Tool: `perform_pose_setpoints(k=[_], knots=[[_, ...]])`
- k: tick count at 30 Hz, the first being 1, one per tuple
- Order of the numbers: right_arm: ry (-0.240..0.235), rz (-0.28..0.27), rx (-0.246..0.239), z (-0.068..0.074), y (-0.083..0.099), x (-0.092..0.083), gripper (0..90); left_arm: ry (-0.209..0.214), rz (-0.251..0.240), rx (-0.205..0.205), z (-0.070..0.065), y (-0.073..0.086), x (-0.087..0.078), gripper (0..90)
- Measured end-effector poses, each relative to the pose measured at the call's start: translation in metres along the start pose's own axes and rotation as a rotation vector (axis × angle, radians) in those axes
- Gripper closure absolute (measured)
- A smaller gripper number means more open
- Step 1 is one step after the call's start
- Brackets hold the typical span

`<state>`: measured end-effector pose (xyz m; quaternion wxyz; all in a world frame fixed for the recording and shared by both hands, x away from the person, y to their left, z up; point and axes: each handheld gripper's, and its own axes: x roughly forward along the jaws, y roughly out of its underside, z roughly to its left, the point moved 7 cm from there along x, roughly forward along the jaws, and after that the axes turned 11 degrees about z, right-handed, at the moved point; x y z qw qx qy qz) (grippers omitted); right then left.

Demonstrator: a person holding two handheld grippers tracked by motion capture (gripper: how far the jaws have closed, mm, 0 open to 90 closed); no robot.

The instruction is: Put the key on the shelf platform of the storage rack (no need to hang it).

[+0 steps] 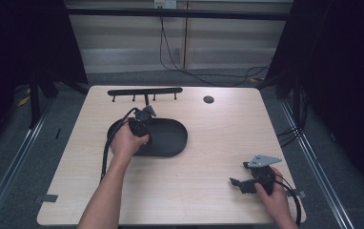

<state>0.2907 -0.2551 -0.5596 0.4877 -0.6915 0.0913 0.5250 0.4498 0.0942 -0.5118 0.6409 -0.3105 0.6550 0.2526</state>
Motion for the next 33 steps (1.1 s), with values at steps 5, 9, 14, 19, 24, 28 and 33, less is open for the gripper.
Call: perform_pose_setpoints(k=[5,9,14,19,24,28,33], knots=[[0.0,0.0,0.001,0.0,0.0,0.0,13.9,-0.005,0.009,-0.003,0.002,0.001,0.006,68.8],[0.0,0.0,0.0,0.0,0.0,0.0,13.9,-0.004,0.009,-0.028,0.0,0.001,0.009,68.7],[0.0,0.0,0.0,0.0,0.0,0.0,13.9,-0.007,0.004,-0.029,0.002,0.001,0.012,68.6],[0.0,0.0,0.001,0.0,0.0,0.0,13.9,-0.013,0.006,-0.028,0.003,0.001,0.013,68.5],[0.0,0.0,0.0,0.0,0.0,0.0,14.0,-0.021,-0.002,-0.035,0.005,0.0,0.015,68.4],[0.0,0.0,0.0,0.0,0.0,0.0,14.0,-0.029,-0.017,-0.044,0.007,-0.001,0.016,68.4],[0.0,0.0,0.0,0.0,0.0,0.0,14.0,-0.034,-0.023,-0.051,0.008,-0.002,0.018,68.3]])
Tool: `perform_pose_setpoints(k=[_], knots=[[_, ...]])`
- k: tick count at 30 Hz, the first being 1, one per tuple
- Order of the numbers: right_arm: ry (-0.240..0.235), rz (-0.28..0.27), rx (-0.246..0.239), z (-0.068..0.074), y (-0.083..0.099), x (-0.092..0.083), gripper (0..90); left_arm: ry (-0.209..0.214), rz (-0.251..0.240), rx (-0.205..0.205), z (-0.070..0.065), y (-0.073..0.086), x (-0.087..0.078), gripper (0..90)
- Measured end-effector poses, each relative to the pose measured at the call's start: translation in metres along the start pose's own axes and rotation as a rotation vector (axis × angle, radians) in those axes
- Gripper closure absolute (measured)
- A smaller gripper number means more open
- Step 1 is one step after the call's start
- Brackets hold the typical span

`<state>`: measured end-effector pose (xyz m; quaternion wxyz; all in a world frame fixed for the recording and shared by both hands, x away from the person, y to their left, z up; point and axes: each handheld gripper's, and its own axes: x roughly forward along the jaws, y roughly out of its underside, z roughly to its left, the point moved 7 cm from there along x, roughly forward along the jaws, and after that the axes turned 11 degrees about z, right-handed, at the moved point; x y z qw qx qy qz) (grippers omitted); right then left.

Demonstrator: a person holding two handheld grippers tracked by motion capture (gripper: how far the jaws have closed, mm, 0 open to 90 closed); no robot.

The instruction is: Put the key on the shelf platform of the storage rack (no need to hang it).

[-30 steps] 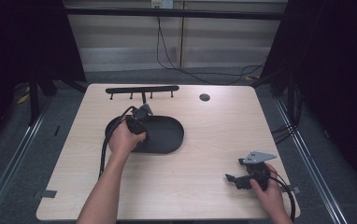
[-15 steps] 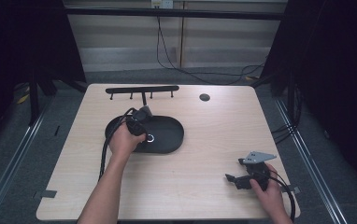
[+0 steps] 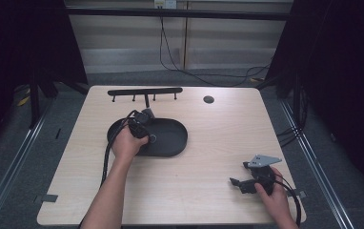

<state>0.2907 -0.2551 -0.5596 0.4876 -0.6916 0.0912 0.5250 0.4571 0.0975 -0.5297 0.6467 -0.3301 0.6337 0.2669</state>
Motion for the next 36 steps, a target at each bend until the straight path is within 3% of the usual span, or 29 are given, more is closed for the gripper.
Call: perform_pose_setpoints(k=[11,20,36], knots=[[0.0,0.0,0.001,0.0,0.0,0.0,13.9,0.024,-0.004,-0.013,0.0047,0.0014,0.0053,67.8],[0.0,0.0,0.001,0.0,0.0,0.0,14.0,0.005,-0.004,-0.027,0.0048,0.0023,0.0058,60.6],[0.0,0.0,0.001,0.0,0.0,0.0,13.9,0.022,-0.012,-0.041,0.0059,0.006,-0.0004,49.0]])
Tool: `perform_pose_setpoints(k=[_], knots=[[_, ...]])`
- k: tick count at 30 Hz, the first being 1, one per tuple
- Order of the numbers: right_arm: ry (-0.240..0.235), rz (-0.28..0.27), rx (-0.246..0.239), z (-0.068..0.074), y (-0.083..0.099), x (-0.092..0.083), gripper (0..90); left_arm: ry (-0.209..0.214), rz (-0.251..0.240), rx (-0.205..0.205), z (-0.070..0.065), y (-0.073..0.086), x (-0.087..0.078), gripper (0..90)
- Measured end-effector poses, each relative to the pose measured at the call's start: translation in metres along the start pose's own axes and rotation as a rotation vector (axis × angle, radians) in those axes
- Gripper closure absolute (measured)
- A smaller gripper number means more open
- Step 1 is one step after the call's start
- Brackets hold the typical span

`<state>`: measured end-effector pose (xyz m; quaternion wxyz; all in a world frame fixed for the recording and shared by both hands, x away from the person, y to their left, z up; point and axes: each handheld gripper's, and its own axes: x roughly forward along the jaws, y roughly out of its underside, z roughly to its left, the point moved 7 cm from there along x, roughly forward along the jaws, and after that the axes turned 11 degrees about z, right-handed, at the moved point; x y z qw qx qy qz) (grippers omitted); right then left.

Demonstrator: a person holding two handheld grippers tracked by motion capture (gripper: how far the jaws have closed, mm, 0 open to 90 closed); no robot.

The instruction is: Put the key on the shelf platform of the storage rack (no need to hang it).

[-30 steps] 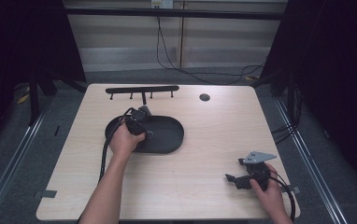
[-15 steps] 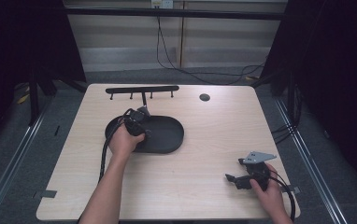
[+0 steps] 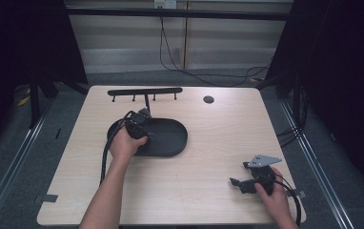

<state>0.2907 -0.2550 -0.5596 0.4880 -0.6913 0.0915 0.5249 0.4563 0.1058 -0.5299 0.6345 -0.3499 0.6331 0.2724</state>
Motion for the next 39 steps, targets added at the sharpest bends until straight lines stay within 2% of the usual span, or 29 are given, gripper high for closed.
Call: perform_pose_setpoints(k=[2,8,11,16,19,22,24,27,31,35,39], knots=[[0.0,0.0,-0.001,0.0,0.0,0.0,13.9,-0.009,-0.002,-0.002,0.0,0.001,-0.003,48.0],[0.0,0.0,0.0,0.0,0.0,0.0,13.9,0.002,-0.007,0.008,0.001,0.001,-0.009,44.8],[0.0,0.0,-0.001,0.0,0.0,0.0,13.9,0.008,-0.017,0.0,-0.001,0.001,-0.01,43.2],[0.0,0.0,0.0,0.0,0.0,0.0,14.0,0.014,-0.017,-0.011,0.0,0.002,-0.012,37.9],[0.0,0.0,0.0,0.0,0.0,0.0,13.9,0.021,-0.013,0.001,0.0,0.003,-0.013,34.6],[0.0,0.0,0.0,0.0,0.0,0.0,14.0,0.037,-0.04,-0.011,-0.003,0.001,-0.015,31.6],[-0.001,0.0,0.0,0.0,0.0,0.0,13.9,0.027,-0.034,0.008,-0.002,0.002,-0.017,30.4],[0.0,0.0,0.0,0.0,0.0,0.0,13.9,0.031,-0.032,-0.006,-0.003,0.003,-0.016,27.0],[0.0,0.0,0.0,0.0,0.0,0.0,13.9,0.046,-0.045,-0.005,-0.005,0.002,-0.018,23.0],[0.0,0.0,0.0,0.0,0.0,0.0,13.9,0.053,-0.054,0.002,-0.005,0.002,-0.019,21.1],[0.0,0.0,0.0,0.0,0.0,0.0,14.0,0.056,-0.06,-0.009,-0.007,0.003,-0.021,20.5]])
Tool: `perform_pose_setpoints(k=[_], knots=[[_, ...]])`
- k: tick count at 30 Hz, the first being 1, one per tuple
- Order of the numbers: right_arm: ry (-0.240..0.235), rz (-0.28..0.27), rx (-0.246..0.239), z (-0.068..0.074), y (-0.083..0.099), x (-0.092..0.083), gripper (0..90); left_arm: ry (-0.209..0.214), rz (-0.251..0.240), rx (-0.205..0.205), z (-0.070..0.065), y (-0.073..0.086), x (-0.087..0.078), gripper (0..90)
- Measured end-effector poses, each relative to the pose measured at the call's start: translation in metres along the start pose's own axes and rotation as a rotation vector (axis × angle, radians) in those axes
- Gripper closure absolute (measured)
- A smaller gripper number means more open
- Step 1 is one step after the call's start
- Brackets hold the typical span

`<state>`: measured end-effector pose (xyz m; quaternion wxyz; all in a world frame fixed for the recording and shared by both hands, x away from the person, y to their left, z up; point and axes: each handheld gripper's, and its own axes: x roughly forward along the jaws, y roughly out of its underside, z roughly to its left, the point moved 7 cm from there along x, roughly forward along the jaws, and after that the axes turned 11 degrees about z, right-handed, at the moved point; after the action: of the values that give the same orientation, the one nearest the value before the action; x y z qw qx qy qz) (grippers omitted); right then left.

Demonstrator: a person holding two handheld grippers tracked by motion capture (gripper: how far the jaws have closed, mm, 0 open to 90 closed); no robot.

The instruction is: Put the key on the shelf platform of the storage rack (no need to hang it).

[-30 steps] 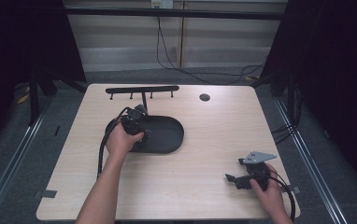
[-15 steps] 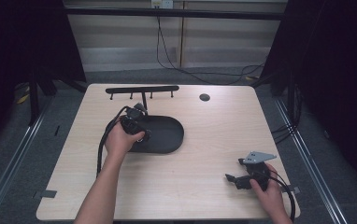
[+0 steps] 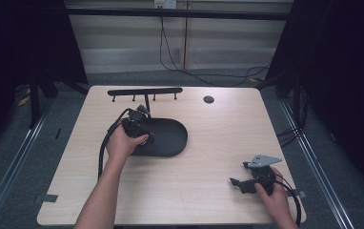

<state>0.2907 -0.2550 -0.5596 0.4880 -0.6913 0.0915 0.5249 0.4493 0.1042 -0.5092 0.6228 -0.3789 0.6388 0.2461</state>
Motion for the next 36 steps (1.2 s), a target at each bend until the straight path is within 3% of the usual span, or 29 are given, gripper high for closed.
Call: perform_pose_setpoints(k=[20,36], knots=[[0.0,0.0,-0.001,0.0,0.0,0.0,13.9,0.002,0.01,0.047,-0.01,0.008,-0.008,20.1],[0.0,0.0,-0.001,0.0,0.0,0.0,14.0,0.007,0.006,0.044,-0.016,0.021,-0.006,20.1]])
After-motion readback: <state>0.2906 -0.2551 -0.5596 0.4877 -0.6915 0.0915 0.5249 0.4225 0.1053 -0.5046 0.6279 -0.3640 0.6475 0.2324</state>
